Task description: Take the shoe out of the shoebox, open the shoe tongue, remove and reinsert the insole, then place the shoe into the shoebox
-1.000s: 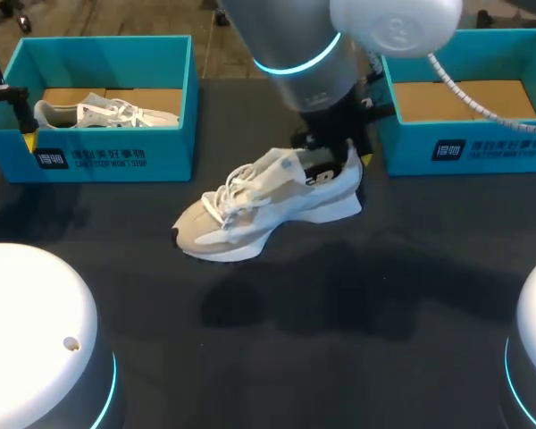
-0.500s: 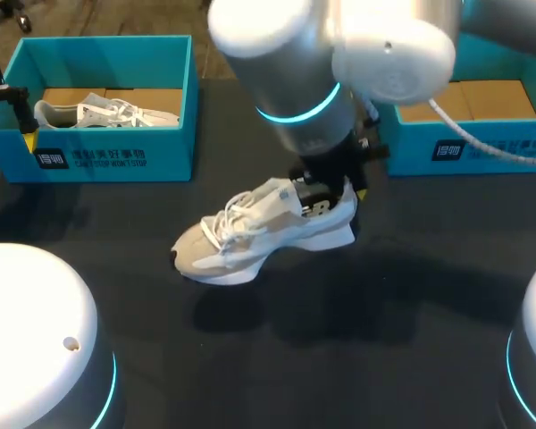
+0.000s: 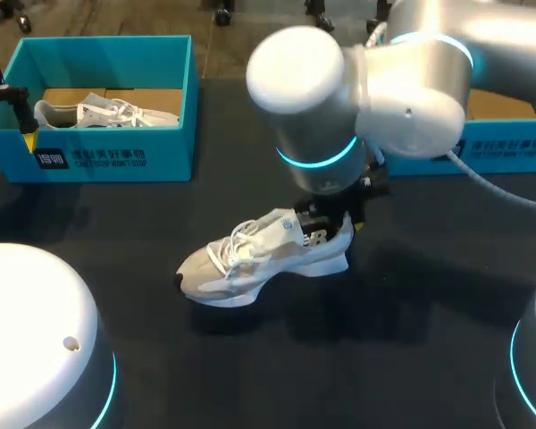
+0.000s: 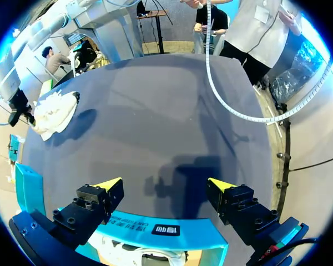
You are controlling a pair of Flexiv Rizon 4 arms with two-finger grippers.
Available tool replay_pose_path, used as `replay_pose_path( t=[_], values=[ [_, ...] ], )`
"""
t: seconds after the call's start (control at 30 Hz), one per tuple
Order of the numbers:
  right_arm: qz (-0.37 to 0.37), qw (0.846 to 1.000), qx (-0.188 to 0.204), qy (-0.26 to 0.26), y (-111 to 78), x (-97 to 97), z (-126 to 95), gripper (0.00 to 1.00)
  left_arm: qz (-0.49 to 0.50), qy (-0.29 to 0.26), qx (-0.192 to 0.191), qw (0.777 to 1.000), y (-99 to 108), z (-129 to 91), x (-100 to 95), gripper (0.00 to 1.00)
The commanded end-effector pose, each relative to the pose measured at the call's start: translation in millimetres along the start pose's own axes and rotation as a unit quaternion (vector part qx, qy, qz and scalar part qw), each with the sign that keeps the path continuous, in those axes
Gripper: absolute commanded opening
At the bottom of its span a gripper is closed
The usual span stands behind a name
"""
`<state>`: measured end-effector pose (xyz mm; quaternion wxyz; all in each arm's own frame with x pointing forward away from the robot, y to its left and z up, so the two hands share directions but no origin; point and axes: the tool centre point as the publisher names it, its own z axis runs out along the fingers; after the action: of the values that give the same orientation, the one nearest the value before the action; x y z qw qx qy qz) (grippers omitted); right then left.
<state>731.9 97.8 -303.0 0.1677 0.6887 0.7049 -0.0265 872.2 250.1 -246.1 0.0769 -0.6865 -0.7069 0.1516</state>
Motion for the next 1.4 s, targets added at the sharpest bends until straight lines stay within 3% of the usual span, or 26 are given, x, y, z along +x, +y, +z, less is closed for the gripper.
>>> replay_pose_path(
  t=[0.03,0.5,0.93,1.4],
  values=[
    [0.001,1.000,0.003,0.017,-1.3,4.0,16.5,0.00,0.000,0.001,-0.002,1.000,-1.3,0.4,0.2,1.00],
    [-0.001,1.000,0.002,-0.006,-0.9,26.7,46.3,0.00,0.000,0.001,-0.002,1.000,-1.3,0.4,0.2,1.00],
    [-0.011,1.000,-0.004,0.008,-3.7,52.8,50.1,0.00,0.000,0.001,-0.002,1.000,-1.3,0.4,0.2,1.00],
    [-0.017,1.000,-0.004,-0.001,-5.4,53.3,61.2,0.00,0.000,0.001,-0.002,1.000,-1.3,0.4,0.2,1.00]
  ],
)
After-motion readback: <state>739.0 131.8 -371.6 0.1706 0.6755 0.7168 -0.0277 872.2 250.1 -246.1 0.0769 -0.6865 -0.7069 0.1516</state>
